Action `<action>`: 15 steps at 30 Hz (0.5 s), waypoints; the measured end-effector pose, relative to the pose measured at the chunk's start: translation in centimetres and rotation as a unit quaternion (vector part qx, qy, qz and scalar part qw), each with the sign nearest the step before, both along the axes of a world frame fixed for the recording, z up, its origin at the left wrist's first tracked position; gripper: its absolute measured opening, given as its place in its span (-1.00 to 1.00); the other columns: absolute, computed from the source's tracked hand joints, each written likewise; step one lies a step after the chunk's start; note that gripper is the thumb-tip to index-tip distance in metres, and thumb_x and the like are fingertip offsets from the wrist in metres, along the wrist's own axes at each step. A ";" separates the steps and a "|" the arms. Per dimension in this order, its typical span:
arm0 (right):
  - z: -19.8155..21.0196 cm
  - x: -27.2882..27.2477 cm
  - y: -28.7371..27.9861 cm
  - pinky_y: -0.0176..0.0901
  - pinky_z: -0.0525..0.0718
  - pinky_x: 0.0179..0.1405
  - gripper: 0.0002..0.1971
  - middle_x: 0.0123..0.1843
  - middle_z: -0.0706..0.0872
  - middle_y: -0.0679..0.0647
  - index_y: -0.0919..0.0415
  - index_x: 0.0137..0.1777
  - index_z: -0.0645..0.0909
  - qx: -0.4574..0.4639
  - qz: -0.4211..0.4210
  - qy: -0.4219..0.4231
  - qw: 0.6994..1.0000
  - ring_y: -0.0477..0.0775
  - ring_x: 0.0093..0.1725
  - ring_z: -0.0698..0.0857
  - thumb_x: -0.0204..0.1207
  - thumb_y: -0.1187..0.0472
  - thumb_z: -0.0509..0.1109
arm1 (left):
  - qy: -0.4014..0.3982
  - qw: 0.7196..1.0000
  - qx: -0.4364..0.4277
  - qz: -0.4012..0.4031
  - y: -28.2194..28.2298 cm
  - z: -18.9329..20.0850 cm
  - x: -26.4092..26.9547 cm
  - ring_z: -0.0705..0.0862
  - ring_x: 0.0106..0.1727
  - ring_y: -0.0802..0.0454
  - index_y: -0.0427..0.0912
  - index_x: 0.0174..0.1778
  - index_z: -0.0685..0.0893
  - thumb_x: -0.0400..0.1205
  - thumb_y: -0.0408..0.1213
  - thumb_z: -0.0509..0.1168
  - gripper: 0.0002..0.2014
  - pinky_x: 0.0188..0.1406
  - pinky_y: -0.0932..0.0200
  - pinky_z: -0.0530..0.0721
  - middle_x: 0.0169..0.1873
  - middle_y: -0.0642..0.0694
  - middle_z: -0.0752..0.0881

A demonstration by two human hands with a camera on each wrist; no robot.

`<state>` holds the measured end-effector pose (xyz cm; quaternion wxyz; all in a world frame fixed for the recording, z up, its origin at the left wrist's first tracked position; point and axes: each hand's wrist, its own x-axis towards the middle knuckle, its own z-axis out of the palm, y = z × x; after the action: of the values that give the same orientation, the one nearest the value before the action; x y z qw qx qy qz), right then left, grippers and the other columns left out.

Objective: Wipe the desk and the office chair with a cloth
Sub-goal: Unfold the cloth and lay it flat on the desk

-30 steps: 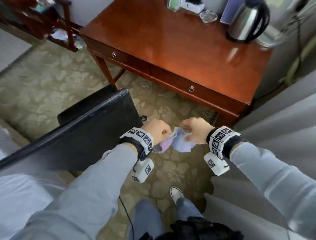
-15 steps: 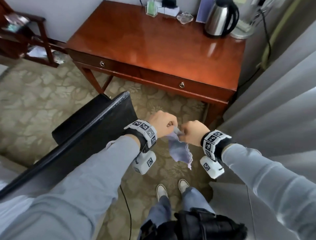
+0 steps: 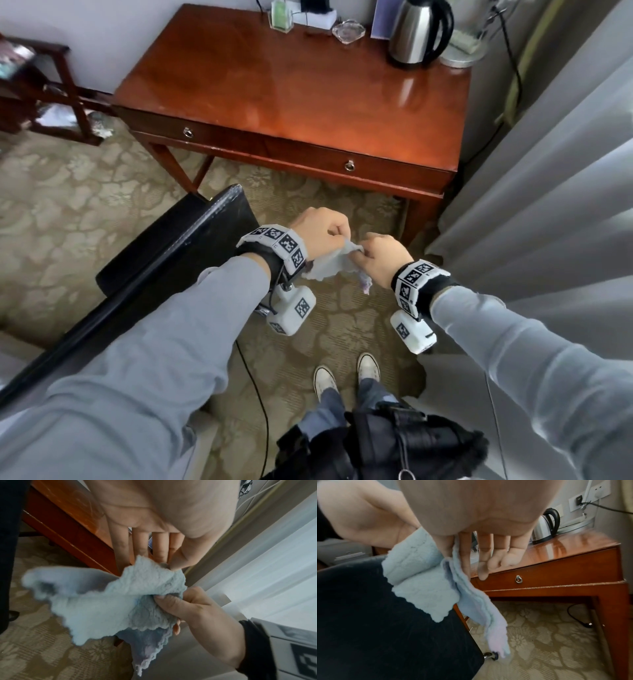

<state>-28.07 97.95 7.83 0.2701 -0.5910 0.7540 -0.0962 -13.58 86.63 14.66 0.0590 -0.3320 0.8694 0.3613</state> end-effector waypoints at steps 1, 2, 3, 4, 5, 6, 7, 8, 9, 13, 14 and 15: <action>0.1 -0.1 0.2 -0.07 0.56 -0.20 -0.58 -0.26 0.60 0.01 0.12 -0.32 0.58 0.015 0.010 -0.002 1.000 0.10 -0.19 0.63 0.69 -0.08 0.17 | -0.015 1.000 -0.020 -0.006 0.0 0.0 -0.2 0.66 -0.29 0.09 0.07 -0.31 0.70 0.52 -0.26 0.30 -0.85 -0.12 0.03 0.71 -0.45 0.14 0.69; 0.2 -0.3 0.4 -0.10 0.52 -0.26 -0.54 -0.31 0.66 0.06 0.15 -0.35 0.58 0.038 0.020 -0.009 0.999 0.10 -0.26 0.64 0.69 -0.09 0.18 | -0.036 0.998 -0.048 -0.008 0.0 0.0 -0.3 0.68 -0.25 0.06 0.07 -0.29 0.69 0.55 -0.27 0.28 -0.84 -0.14 0.02 0.71 -0.41 0.15 0.70; 0.2 -0.5 0.5 -0.09 0.53 -0.32 -0.53 -0.38 0.68 0.09 0.15 -0.40 0.57 0.059 0.031 -0.020 0.998 0.11 -0.33 0.65 0.68 -0.10 0.20 | -0.063 0.995 -0.082 -0.007 0.0 -0.1 -0.3 0.70 -0.21 0.01 0.08 -0.24 0.69 0.57 -0.25 0.26 -0.85 -0.15 0.01 0.71 -0.33 0.13 0.71; 0.4 -0.6 0.7 -0.06 0.56 -0.35 -0.53 -0.43 0.67 0.10 0.13 -0.43 0.55 0.072 0.038 -0.033 0.996 0.12 -0.37 0.65 0.67 -0.09 0.24 | -0.088 0.989 -0.118 -0.005 -0.1 -0.2 -0.3 0.70 -0.17 -0.05 0.08 -0.19 0.70 0.60 -0.23 0.25 -0.85 -0.17 0.02 0.68 -0.27 0.11 0.72; 0.5 -0.8 0.8 -0.04 0.60 -0.35 -0.55 -0.46 0.66 0.09 0.13 -0.46 0.53 0.078 0.040 -0.044 0.995 0.11 -0.40 0.64 0.64 -0.06 0.28 | -0.103 0.984 -0.146 -0.002 -0.1 -0.4 -0.2 0.70 -0.15 -0.08 0.07 -0.15 0.70 0.61 -0.23 0.24 -0.85 -0.19 0.04 0.63 -0.24 0.08 0.72; 0.7 -0.9 0.8 -0.03 0.60 -0.35 -0.57 -0.48 0.64 0.08 0.13 -0.47 0.53 0.077 0.031 -0.055 0.995 0.10 -0.42 0.61 0.62 -0.02 0.31 | -0.107 0.981 -0.164 -0.001 0.0 -0.5 -0.1 0.68 -0.14 -0.09 0.06 -0.12 0.71 0.62 -0.24 0.23 -0.84 -0.20 0.06 0.57 -0.24 0.07 0.69; 0.7 -1.1 0.8 -0.03 0.60 -0.35 -0.58 -0.49 0.63 0.07 0.14 -0.48 0.54 0.074 0.012 -0.072 0.995 0.08 -0.43 0.59 0.60 0.02 0.34 | -0.105 0.979 -0.173 -0.001 0.2 -0.7 0.0 0.66 -0.12 -0.09 0.05 -0.10 0.72 0.63 -0.26 0.23 -0.84 -0.18 0.08 0.52 -0.28 0.08 0.65; 0.7 -1.1 0.9 -0.03 0.59 -0.35 -0.60 -0.49 0.63 0.08 0.15 -0.49 0.56 0.077 -0.015 -0.103 0.992 0.06 -0.45 0.59 0.59 0.05 0.36 | -0.101 0.979 -0.178 -0.005 0.4 -0.9 0.1 0.63 -0.11 -0.07 0.04 -0.09 0.73 0.63 -0.27 0.23 -0.83 -0.14 0.09 0.48 -0.32 0.10 0.59; 0.7 -1.2 1.1 -0.04 0.60 -0.36 -0.61 -0.48 0.64 0.10 0.17 -0.48 0.59 0.088 -0.048 -0.151 0.983 0.05 -0.46 0.59 0.59 0.07 0.37 | -0.098 0.978 -0.184 -0.008 0.7 -1.1 0.2 0.58 -0.10 -0.06 0.04 -0.08 0.74 0.64 -0.27 0.23 -0.82 -0.09 0.10 0.45 -0.35 0.12 0.52; 0.5 -1.3 1.7 -0.13 0.61 -0.46 -0.72 -0.41 0.68 0.14 0.18 -0.35 0.70 0.164 -0.077 -0.188 0.965 0.12 -0.43 0.65 0.57 0.12 0.37 | -0.107 0.978 -0.177 -0.013 0.8 -1.8 0.4 0.60 -0.13 -0.05 0.10 -0.06 0.75 0.66 -0.22 0.25 -0.82 -0.15 0.14 0.46 -0.21 0.05 0.58; 0.5 -1.3 1.7 -0.15 0.61 -0.42 -0.75 -0.37 0.69 0.11 0.13 -0.36 0.67 0.196 -0.048 -0.138 0.970 0.10 -0.40 0.66 0.54 0.14 0.36 | -0.110 0.981 -0.160 -0.028 0.7 -1.9 0.4 0.66 -0.11 -0.04 0.10 -0.07 0.76 0.66 -0.23 0.26 -0.82 -0.19 0.13 0.50 -0.21 0.08 0.63; 0.7 -1.4 1.7 -0.17 0.60 -0.37 -0.76 -0.36 0.69 0.07 0.06 -0.40 0.62 0.222 -0.023 -0.085 0.971 0.08 -0.36 0.66 0.52 0.14 0.37 | -0.113 0.983 -0.137 -0.045 0.6 -2.0 0.3 0.70 -0.08 -0.02 0.08 -0.06 0.77 0.66 -0.26 0.27 -0.82 -0.18 0.12 0.56 -0.22 0.12 0.66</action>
<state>-29.44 99.63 8.52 0.4554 -0.4884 0.7442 0.0178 -13.27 87.27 12.64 0.1268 -0.3357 0.9126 0.1958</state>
